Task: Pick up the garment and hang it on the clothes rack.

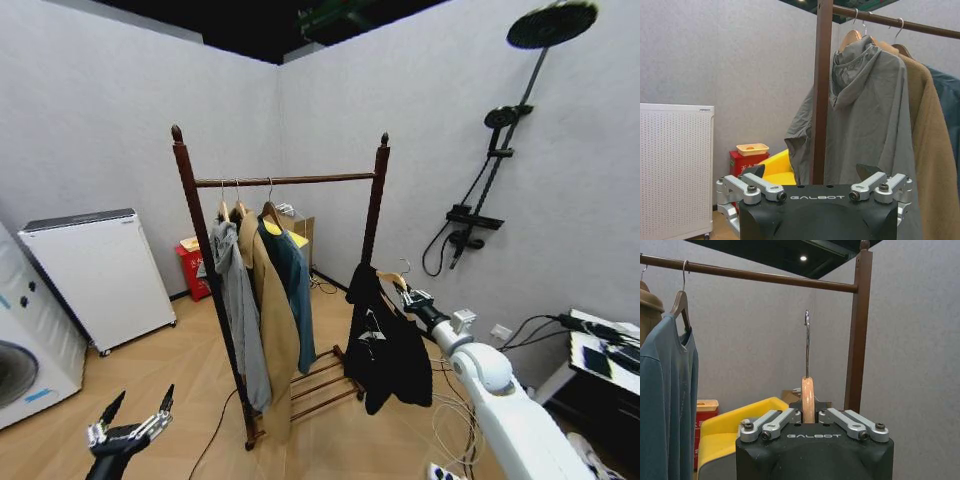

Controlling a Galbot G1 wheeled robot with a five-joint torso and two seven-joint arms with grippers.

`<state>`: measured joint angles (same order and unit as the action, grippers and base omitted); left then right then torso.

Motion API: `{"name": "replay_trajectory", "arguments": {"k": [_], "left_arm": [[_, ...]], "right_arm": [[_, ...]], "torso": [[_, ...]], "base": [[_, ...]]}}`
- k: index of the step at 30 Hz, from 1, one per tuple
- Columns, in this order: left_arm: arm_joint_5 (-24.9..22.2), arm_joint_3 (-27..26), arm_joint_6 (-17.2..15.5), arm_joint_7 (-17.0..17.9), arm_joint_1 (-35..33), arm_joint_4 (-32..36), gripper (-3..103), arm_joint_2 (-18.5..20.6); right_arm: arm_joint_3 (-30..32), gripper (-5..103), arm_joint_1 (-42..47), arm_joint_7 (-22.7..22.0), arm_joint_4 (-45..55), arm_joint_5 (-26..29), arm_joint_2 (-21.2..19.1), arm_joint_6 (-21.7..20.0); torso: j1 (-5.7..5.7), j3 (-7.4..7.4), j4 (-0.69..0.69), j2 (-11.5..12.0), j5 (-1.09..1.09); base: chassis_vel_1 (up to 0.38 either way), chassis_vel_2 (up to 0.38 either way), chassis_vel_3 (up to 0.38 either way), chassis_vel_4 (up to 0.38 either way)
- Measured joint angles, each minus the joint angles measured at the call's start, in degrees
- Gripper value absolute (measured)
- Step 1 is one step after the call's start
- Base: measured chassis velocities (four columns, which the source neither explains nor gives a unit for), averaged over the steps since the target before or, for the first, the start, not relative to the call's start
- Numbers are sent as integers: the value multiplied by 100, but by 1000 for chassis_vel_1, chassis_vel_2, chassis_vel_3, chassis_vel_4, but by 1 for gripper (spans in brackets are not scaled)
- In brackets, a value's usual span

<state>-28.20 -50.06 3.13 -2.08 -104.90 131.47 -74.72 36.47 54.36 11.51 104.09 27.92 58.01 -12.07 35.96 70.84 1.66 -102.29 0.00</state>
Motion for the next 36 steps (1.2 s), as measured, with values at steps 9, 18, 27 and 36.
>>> {"name": "replay_trajectory", "arguments": {"k": [9,18,27,36], "left_arm": [[0,0,0,0,0,0,100,0],[0,0,0,0,0,0,100,0],[0,0,0,0,0,0,100,0],[0,0,0,0,0,0,100,0]], "right_arm": [[-1,10,-5,3,66,0,1,-42],[33,10,30,2,70,-23,20,-44],[22,10,42,13,103,-37,30,-44],[-1,10,41,22,77,-48,38,-44]], "torso": [[-2,0,-1,-1,-1],[-3,0,-1,-1,0],[-3,0,-1,-1,0],[-2,-1,-1,-1,0]], "base": [[7,93,77,2],[22,49,51,15],[-43,29,36,-49],[-39,73,68,-49]]}}
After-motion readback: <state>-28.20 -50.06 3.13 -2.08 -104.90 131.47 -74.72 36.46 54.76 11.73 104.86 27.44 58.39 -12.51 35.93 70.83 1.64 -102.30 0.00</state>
